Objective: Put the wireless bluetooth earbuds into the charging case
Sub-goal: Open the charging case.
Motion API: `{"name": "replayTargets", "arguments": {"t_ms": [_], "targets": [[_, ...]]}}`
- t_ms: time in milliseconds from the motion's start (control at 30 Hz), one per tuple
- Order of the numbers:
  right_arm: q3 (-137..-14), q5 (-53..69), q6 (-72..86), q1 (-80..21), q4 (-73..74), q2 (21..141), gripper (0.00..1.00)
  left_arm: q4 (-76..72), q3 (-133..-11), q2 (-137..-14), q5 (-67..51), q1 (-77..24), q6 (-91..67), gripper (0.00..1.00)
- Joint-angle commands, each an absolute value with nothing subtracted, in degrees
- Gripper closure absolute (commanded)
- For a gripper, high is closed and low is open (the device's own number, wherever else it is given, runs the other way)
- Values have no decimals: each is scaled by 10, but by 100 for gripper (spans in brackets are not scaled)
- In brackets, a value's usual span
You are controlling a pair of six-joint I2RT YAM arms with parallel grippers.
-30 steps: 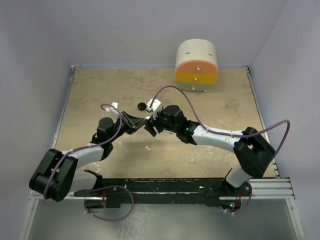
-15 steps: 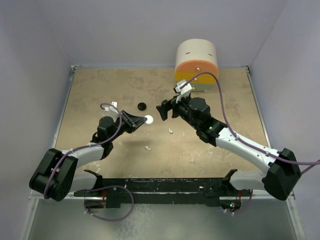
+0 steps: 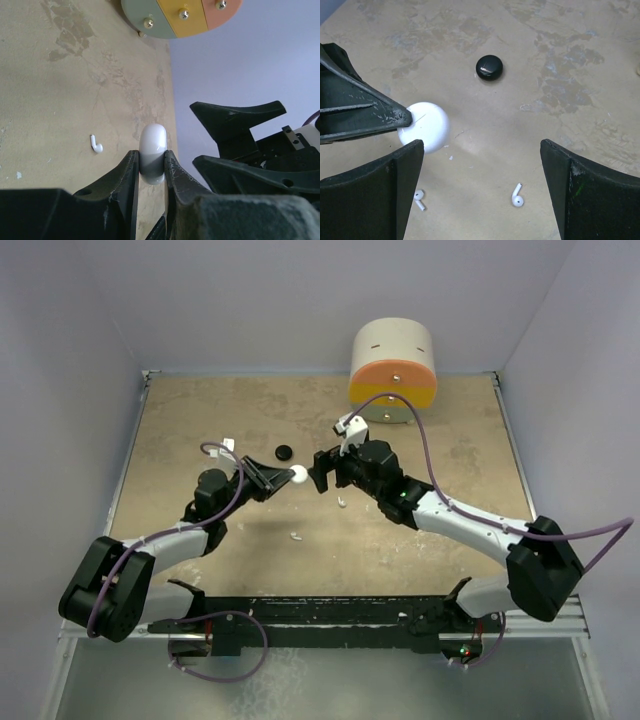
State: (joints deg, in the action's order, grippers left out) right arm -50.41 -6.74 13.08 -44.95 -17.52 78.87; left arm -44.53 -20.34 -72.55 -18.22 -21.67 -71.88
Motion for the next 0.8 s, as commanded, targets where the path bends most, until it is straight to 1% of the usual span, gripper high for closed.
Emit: {"name": "replayTargets", "arguments": {"t_ms": [0,367,767], "targets": [[-502,-51,142,-452,-217,799,0,-474,-232,-726,-185,-221,-718,100],[-499,-40,142,-451,-248,850,0,-478,-234,-722,-186,-226,-724,100],[-498,-54,143,-451,-268,871,0,-488,-228,-719,-186,-228,-734,100]]}}
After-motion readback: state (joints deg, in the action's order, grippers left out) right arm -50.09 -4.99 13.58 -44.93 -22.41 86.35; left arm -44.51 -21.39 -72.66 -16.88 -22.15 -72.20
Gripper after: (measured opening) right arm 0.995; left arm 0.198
